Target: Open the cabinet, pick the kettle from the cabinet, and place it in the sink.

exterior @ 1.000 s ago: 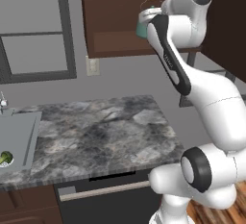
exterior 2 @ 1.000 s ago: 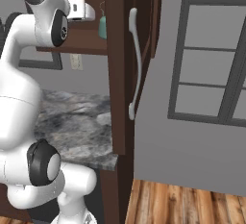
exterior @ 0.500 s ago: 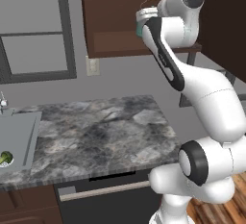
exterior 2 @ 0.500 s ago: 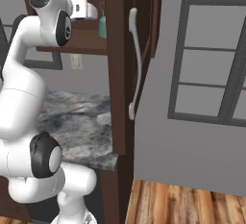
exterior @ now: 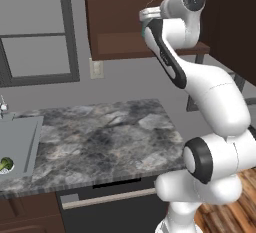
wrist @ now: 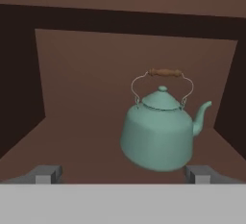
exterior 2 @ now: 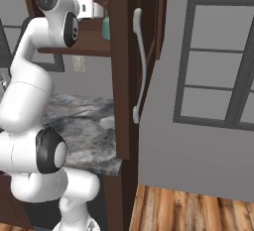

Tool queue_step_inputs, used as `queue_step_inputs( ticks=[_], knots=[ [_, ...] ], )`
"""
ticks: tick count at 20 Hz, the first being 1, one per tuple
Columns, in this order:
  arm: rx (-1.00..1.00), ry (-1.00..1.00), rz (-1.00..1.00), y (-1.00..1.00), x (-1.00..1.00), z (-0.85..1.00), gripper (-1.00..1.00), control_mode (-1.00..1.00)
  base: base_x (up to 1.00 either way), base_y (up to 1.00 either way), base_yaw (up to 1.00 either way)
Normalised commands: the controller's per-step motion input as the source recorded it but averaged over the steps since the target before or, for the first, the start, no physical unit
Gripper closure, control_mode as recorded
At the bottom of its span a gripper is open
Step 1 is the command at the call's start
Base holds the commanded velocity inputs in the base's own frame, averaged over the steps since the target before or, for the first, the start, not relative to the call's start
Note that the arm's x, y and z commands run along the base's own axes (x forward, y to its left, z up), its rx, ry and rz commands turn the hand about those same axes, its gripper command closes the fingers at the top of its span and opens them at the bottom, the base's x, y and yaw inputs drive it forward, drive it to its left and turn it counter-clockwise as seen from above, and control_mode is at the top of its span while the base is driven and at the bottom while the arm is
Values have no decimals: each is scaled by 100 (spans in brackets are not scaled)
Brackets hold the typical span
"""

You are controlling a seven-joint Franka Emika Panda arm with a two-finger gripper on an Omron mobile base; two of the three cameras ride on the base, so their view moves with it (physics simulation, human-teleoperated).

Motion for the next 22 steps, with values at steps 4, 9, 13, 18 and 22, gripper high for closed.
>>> queue_step_inputs(
  ticks=[4, 9, 13, 18, 22],
  knots=[
    [0, -1, -1, 0, 25, 0, -100, -100, 0, 0, 0],
    [0, -1, 0, 0, 28, 1, -100, -100, 0, 0, 0],
    [0, -4, -1, 2, 24, 0, -100, -100, 0, 0, 0],
    [0, -1, -1, -1, 26, 0, -100, -100, 0, 0, 0],
    [0, 0, 0, 0, 27, 0, -100, -100, 0, 0, 0]
  ],
)
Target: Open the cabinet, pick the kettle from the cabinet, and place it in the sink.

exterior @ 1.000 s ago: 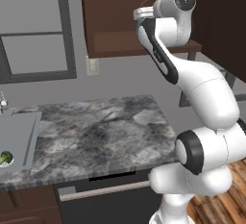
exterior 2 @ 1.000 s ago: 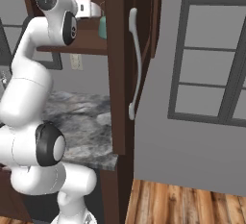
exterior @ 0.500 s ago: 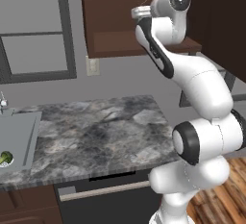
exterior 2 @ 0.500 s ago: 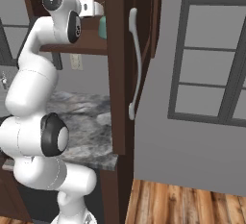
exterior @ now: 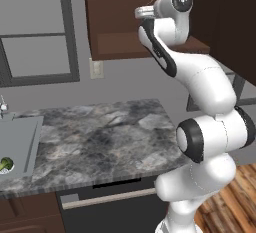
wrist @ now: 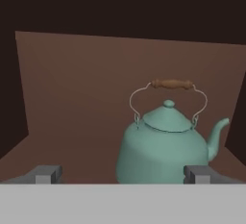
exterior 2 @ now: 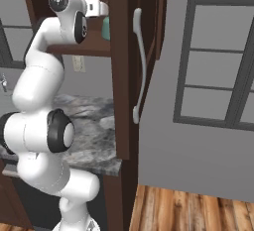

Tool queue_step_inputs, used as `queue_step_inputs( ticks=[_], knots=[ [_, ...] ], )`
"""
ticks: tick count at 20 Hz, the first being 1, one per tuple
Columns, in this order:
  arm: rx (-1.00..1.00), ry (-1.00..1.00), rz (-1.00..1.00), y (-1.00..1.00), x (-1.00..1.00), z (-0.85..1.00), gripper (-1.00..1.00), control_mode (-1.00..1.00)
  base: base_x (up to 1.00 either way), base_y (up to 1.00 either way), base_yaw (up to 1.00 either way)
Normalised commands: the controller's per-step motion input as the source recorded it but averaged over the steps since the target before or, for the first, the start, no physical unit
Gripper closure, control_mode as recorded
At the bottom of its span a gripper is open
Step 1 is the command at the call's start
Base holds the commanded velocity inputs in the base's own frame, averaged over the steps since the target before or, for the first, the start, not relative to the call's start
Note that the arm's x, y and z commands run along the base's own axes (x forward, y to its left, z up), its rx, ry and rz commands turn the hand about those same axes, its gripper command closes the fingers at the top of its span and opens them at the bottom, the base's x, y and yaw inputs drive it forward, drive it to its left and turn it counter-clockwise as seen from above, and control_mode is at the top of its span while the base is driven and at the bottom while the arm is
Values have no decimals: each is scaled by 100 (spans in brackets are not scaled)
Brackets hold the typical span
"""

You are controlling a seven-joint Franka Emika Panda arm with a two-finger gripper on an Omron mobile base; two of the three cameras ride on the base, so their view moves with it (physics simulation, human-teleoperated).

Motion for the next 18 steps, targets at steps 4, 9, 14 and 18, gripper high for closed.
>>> queue_step_inputs(
  ticks=[4, 9, 14, 18],
  knots=[
    [1, 0, 0, 0, 26, 0, -100, -100, 0, 0, 0],
    [1, 0, 0, 0, 23, 2, -100, -100, 0, 0, 0],
    [1, 0, 0, 0, 22, 0, -100, -100, 0, 0, 0],
    [1, 0, 0, 0, 24, 0, -100, -100, 0, 0, 0]
  ],
)
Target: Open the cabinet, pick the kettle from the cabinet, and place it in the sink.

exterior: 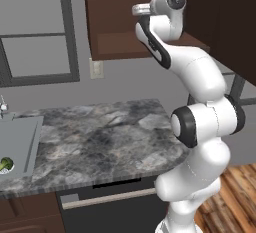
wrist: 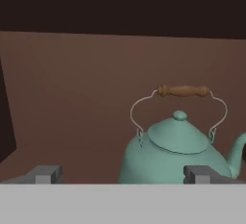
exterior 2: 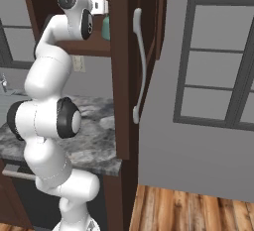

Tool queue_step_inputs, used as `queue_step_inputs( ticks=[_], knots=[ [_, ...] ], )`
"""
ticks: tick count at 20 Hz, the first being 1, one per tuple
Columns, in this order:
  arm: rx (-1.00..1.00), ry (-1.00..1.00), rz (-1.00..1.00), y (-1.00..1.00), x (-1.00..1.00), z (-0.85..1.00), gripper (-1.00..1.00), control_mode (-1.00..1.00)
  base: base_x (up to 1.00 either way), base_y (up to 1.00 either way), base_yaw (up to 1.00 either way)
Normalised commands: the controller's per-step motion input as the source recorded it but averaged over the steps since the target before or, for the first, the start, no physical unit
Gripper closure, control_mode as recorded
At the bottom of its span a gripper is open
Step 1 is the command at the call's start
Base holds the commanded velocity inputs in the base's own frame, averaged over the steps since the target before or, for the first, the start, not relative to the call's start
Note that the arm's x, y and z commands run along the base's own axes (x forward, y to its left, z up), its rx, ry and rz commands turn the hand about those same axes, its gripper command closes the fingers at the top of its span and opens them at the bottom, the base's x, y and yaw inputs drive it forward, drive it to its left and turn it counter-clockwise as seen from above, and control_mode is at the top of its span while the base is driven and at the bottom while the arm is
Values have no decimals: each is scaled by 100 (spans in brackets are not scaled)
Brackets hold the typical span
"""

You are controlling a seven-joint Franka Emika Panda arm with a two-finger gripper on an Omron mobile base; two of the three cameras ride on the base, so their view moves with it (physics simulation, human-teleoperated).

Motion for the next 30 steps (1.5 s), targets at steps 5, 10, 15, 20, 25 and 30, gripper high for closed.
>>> queue_step_inputs(
  ticks=[5, 10, 15, 20, 25, 30],
  knots=[
    [3, 0, 0, 0, 22, -2, -100, -100, 0, 0, 0],
    [2, 0, 0, 0, 25, 0, -100, -100, 0, 0, 0],
    [2, 0, 0, 0, 24, -1, -100, -100, 0, 0, 0],
    [0, 0, 0, 0, 24, 0, -100, -100, 0, 0, 0],
    [0, 0, 0, 0, 25, 0, -100, -100, 0, 0, 0],
    [0, 0, 0, 0, 25, -1, -100, -100, 0, 0, 0]
  ],
)
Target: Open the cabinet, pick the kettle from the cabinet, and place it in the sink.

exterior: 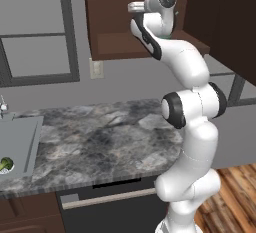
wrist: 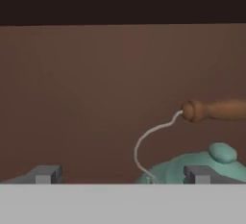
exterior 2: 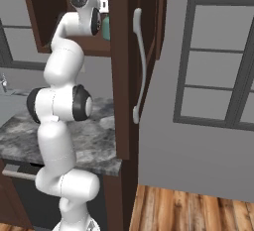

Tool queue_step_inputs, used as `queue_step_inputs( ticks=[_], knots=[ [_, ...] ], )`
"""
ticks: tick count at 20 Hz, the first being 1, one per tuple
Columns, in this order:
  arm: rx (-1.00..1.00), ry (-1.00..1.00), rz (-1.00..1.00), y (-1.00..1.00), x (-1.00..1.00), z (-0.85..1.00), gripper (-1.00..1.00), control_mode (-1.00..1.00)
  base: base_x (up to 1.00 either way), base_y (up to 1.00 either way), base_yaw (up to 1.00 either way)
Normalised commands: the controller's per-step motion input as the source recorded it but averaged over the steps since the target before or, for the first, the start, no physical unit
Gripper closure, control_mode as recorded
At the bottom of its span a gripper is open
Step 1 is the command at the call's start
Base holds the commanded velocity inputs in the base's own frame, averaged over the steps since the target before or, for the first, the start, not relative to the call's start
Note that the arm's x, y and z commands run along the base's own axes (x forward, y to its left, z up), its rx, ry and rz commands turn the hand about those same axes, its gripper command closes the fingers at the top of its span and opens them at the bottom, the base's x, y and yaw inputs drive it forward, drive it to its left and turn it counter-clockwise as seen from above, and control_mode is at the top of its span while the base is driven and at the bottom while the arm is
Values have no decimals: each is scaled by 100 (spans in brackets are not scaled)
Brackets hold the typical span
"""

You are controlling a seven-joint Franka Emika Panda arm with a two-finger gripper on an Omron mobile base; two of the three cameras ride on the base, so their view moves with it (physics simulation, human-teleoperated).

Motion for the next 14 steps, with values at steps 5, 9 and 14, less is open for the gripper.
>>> queue_step_inputs(
  ticks=[5, 9, 14],
  knots=[
    [0, 0, 0, 0, 26, -3, -100, -100, 0, 0, 0],
    [0, 0, 0, 0, 26, 0, -100, -100, 0, 0, 0],
    [0, 0, 0, 0, 26, 0, -100, -100, 0, 0, 0]
  ],
)
